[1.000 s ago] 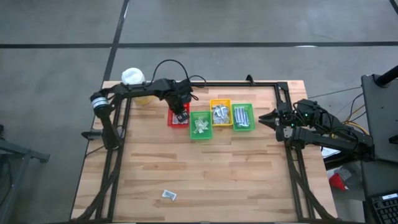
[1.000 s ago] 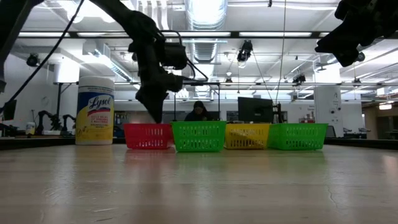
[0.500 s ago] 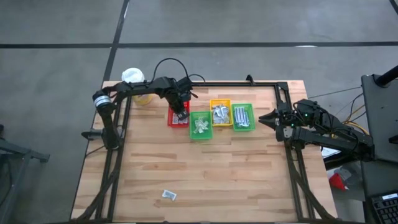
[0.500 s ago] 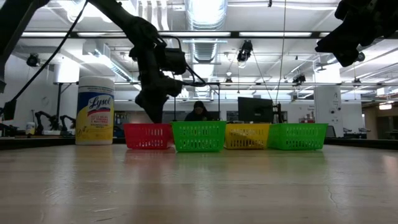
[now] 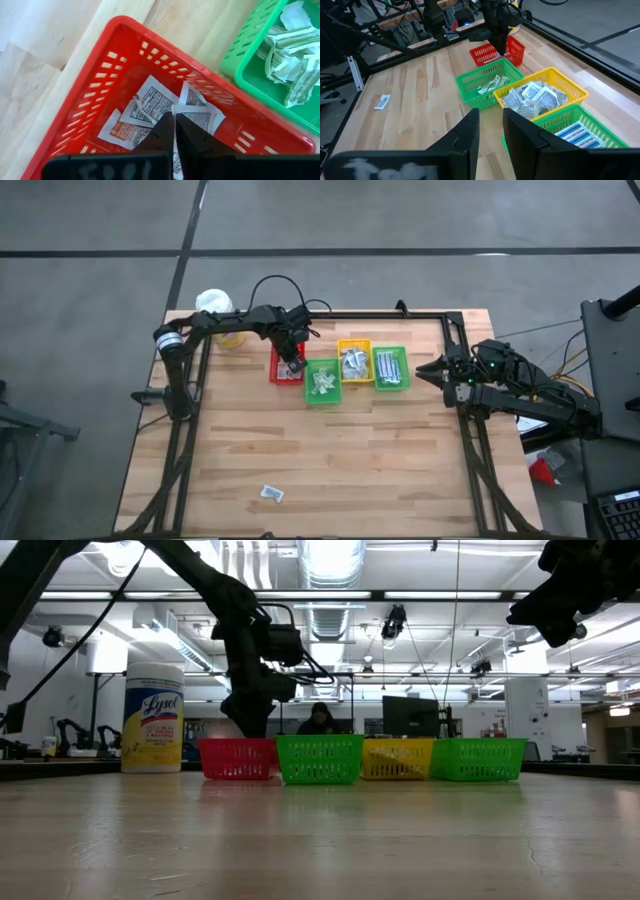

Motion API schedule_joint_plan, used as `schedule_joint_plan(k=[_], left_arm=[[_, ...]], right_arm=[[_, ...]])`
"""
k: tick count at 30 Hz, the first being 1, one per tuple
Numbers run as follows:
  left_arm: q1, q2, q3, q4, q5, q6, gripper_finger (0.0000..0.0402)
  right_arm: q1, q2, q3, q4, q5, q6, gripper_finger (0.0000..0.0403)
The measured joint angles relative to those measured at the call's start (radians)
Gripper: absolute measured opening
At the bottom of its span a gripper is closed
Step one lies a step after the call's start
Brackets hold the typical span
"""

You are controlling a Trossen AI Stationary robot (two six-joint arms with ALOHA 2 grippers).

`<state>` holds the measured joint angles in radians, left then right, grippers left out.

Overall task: Pick & Place First Aid Supplies
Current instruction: Put the ointment pack into the red basket

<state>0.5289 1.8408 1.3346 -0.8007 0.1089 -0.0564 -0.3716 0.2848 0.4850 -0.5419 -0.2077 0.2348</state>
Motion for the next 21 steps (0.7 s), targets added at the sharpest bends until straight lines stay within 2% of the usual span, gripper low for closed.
schedule_joint_plan(k=[10,15,21], left_arm=[[0.001,-0.009,0.019,-0.029,-0.002,-0.034,0.0113],[-0.001,-0.011,0.114,-0.252,0.024,-0.110,0.0147],[-0.071,-0.013,0.209,-0.560,0.177,-0.229,0.0151]], right_arm=[[0.000,0.000,0.000,0.000,0.000,0.000,0.0076],[0.000,0.000,0.000,0.000,0.000,0.000,0.0068],[0.000,0.000,0.000,0.000,0.000,0.000,0.0073]])
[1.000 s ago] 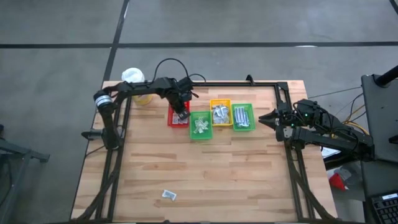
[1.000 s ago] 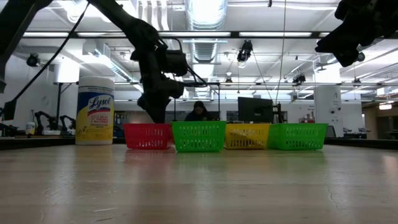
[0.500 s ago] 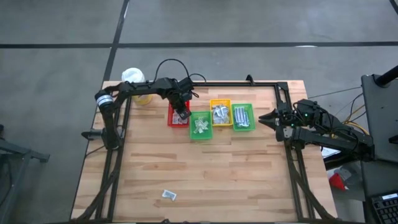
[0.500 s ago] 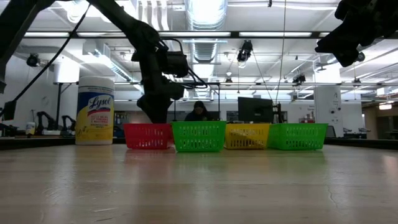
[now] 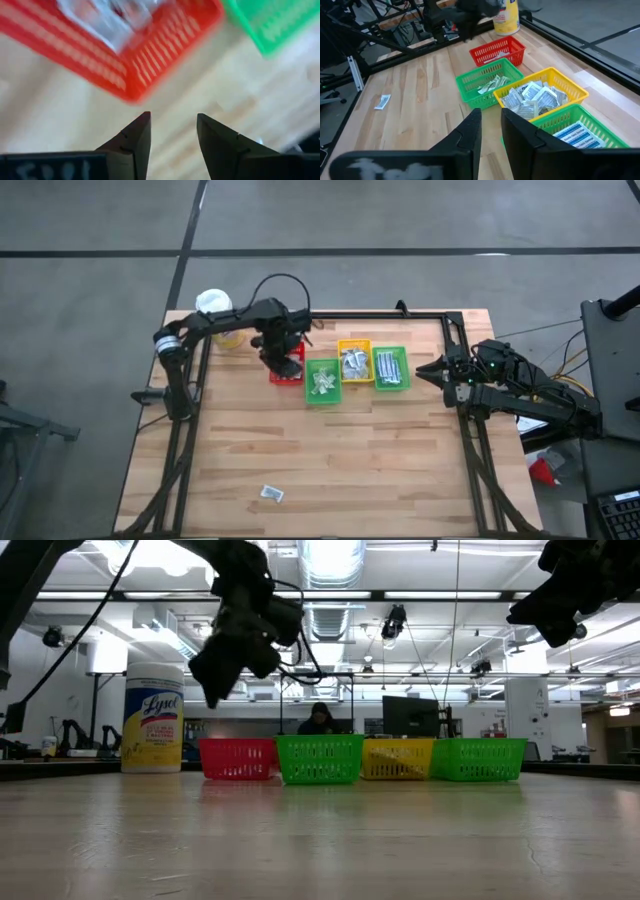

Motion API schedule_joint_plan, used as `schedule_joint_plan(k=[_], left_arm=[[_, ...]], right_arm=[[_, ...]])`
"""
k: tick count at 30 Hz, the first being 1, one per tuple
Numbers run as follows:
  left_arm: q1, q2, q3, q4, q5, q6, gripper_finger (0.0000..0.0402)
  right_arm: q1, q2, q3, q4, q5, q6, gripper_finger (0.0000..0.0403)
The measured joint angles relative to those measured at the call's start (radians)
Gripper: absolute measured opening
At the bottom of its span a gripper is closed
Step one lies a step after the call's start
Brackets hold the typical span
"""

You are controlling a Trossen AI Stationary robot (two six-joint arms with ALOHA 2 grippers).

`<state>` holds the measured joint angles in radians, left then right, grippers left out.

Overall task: Pick & Place First Aid Supplies
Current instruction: Put the ointment pack into the red basket

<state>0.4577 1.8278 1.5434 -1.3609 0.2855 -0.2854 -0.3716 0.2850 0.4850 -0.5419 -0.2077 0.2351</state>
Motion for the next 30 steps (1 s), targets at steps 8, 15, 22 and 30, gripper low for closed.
schedule_joint_plan(k=[8,15,22,30], left_arm=[[-0.207,-0.001,0.004,-0.105,0.118,-0.149,0.0151],[-0.450,-0.001,0.003,-0.094,0.122,-0.340,0.0151],[-0.659,-0.001,-0.013,0.009,0.076,-0.669,0.0151],[-0.816,-0.002,-0.063,0.211,-0.088,-1.068,0.0151]], right_arm=[[0.000,0.000,0.000,0.000,0.000,0.000,0.0084],[0.000,0.000,0.000,0.000,0.000,0.000,0.0085],[0.000,0.000,0.000,0.000,0.000,-0.002,0.0073],[0.000,0.000,0.000,0.000,0.000,-0.002,0.0071]])
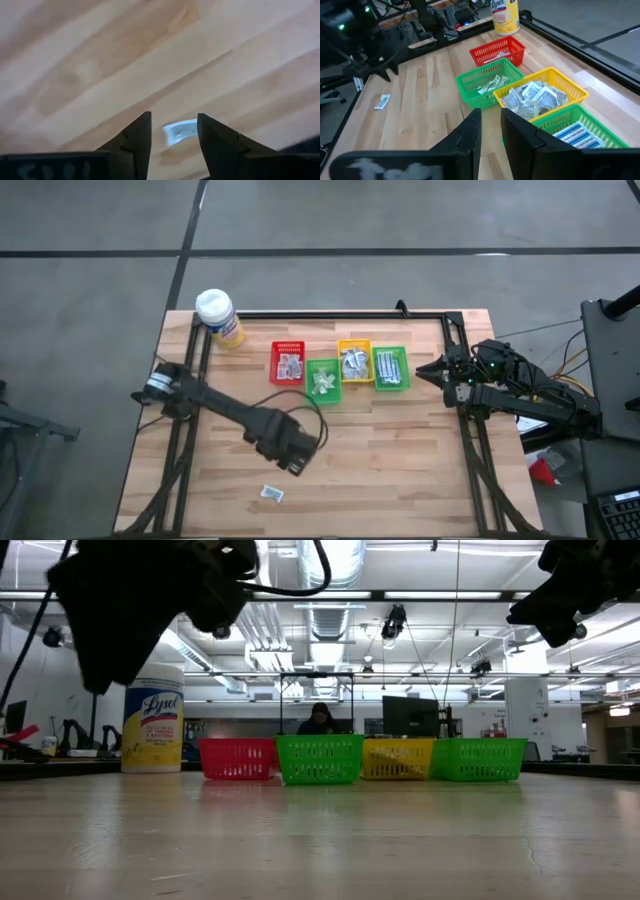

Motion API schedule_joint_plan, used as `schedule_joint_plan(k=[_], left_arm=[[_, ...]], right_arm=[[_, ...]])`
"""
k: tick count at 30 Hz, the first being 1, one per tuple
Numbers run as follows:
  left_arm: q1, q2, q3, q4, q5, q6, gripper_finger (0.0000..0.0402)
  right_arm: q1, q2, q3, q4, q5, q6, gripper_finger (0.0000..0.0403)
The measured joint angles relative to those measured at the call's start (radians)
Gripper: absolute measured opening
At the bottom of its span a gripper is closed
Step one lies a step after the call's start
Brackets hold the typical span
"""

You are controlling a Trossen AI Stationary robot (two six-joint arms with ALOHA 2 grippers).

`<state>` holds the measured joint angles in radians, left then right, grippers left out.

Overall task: Pick & Place First Aid Supplies
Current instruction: Put the ointment pack into the red basket

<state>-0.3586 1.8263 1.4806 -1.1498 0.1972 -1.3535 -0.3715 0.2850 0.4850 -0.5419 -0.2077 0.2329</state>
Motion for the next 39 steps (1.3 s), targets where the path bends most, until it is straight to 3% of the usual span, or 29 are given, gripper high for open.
schedule_joint_plan(k=[8,25,39], left_arm=[[-0.108,0.001,-0.100,0.133,-0.021,-0.227,0.0151],[-0.252,0.001,-0.241,0.354,-0.022,-0.528,0.0151],[-0.260,0.000,-0.340,0.439,-0.035,-0.548,0.0150]], right_arm=[[0.000,0.000,0.000,0.000,0.000,0.000,0.0082],[0.000,0.000,0.000,0.000,0.000,0.000,0.0068],[0.000,0.000,0.000,0.001,0.000,0.000,0.0086]])
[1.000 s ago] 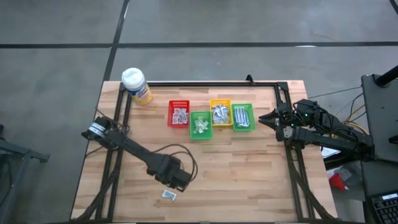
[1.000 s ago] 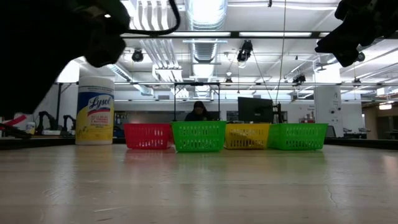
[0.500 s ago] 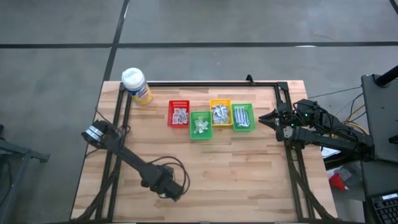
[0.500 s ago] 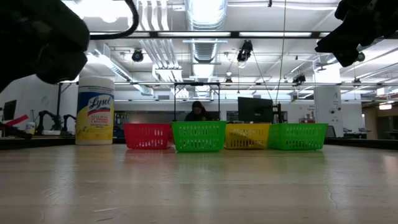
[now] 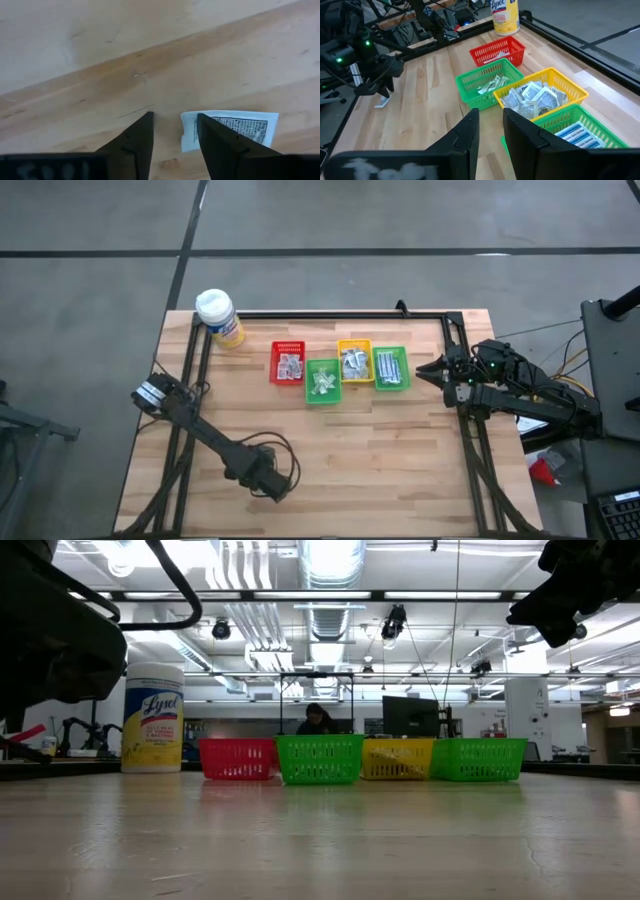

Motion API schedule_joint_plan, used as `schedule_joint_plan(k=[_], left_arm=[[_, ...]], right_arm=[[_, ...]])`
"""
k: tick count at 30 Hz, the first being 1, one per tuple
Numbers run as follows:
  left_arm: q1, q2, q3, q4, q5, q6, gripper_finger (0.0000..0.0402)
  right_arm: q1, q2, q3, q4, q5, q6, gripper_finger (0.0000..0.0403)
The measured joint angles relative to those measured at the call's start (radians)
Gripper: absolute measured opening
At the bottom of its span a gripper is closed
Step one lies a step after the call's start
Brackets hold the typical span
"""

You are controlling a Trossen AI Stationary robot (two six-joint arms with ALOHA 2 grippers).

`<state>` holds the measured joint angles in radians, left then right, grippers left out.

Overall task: Pick & Place First Aid Supplies
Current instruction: Put the ointment pack into the red basket

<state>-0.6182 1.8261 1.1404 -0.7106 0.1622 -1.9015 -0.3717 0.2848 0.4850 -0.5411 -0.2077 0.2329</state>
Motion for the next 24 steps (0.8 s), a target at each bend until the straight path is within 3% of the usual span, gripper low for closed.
schedule_joint_plan(k=[6,20,24], left_arm=[[0.001,-0.004,-0.037,0.027,0.017,0.000,0.0141],[-0.001,-0.001,-0.049,0.028,-0.013,0.007,0.0008],[-0.001,0.000,-0.049,0.025,-0.022,0.008,0.0004]], right_arm=[[0.000,0.000,0.000,0.000,0.000,0.000,0.0082],[0.000,0.000,0.000,0.000,0.000,0.000,0.0072],[0.000,0.000,0.000,0.000,0.000,0.000,0.0078]])
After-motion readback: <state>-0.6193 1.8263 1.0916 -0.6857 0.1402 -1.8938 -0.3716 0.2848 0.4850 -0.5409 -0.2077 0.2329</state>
